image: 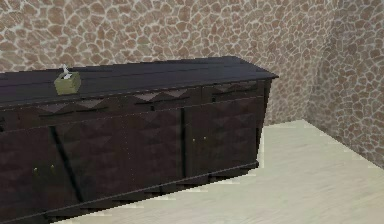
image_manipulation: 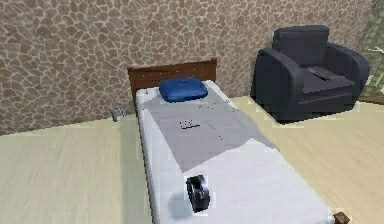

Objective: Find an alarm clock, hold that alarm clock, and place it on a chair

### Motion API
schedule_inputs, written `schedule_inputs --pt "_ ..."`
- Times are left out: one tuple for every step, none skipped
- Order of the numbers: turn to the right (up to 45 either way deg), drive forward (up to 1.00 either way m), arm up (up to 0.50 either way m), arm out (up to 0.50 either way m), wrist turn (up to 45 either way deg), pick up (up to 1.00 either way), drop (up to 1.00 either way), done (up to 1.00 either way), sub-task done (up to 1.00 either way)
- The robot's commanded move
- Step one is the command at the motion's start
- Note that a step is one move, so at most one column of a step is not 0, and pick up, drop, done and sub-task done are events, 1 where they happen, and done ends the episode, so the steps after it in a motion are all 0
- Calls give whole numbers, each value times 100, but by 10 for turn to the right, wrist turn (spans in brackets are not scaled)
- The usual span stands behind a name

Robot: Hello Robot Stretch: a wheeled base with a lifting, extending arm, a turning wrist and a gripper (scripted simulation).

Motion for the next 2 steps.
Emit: schedule_inputs --pt "0 0 0 30 0 0 0 0 0" --pt "0 0 0 0 450 0 0 0 0"
